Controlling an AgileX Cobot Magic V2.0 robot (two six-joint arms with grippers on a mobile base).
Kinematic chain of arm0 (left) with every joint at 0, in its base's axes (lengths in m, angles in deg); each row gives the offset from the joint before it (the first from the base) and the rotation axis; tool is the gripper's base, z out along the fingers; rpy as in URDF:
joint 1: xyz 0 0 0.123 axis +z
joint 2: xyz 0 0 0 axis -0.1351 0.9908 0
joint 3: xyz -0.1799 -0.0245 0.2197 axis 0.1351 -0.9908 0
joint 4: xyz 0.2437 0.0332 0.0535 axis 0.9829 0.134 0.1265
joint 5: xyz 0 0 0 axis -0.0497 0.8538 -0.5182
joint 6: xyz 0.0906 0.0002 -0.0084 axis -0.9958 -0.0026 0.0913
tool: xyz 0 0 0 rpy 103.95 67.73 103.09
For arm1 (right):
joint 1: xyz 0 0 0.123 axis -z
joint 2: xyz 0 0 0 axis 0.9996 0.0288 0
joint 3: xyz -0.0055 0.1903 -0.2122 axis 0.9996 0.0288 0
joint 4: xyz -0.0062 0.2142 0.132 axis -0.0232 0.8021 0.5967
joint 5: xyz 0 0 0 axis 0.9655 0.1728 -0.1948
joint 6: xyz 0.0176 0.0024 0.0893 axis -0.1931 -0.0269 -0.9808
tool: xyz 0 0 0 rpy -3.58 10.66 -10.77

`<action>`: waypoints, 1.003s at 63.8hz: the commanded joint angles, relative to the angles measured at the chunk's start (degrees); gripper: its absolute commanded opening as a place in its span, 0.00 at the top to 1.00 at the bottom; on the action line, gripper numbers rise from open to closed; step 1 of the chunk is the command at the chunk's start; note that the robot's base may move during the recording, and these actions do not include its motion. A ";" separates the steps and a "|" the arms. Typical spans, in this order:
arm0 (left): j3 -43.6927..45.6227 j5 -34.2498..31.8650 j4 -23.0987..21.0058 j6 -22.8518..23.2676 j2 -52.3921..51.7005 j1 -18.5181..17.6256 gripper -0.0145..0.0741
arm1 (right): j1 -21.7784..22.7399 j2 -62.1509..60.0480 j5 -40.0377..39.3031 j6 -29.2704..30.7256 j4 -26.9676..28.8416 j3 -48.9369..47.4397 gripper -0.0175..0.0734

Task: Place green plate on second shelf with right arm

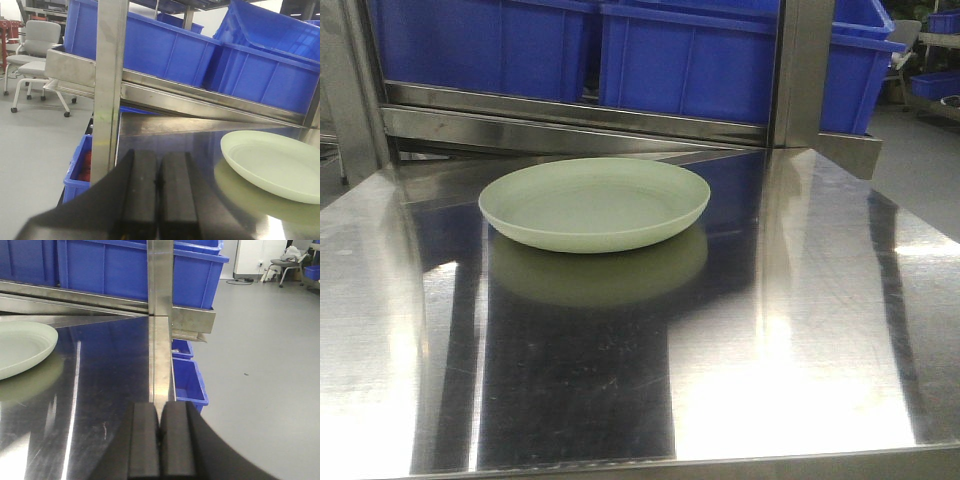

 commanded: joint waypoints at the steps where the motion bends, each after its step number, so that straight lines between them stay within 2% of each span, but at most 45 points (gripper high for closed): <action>1: -2.34 -5.09 -0.47 0.19 -0.93 -0.16 0.69 | 0.03 0.76 -5.40 0.42 -0.06 -1.21 0.76; 11: -2.34 -5.09 -0.47 0.19 -0.93 -0.16 0.69 | 0.03 0.76 -9.81 0.42 -0.06 -1.21 0.76; 18: -2.34 -5.09 -0.47 0.19 -0.93 -0.16 0.69 | -0.06 0.76 -20.40 -0.07 0.13 -1.21 0.76; 25: -2.34 -5.09 -0.47 0.19 -0.93 -0.16 0.69 | -0.06 0.76 -29.77 -5.46 0.42 -1.27 0.76; 29: -2.34 -5.09 -0.47 0.19 -0.93 -0.16 0.69 | -0.06 0.81 -31.96 -10.53 0.35 -2.13 0.75; 36: -2.34 -5.09 -0.47 0.19 -0.93 -0.16 0.69 | -0.06 2.63 -22.91 -19.58 -1.86 -7.34 0.75; 41: -2.34 -5.09 -0.47 0.19 -0.93 -0.16 0.69 | -0.06 5.42 -16.01 -23.31 -4.46 -13.31 0.75; 54: -2.34 -5.09 -0.47 0.19 -0.93 -0.16 0.69 | -0.72 18.55 -11.41 -24.27 -6.12 -26.90 0.75; 64: -2.34 -5.09 -0.47 0.19 -0.93 -0.16 0.69 | -7.02 33.65 -0.59 -24.22 -6.12 -38.44 0.75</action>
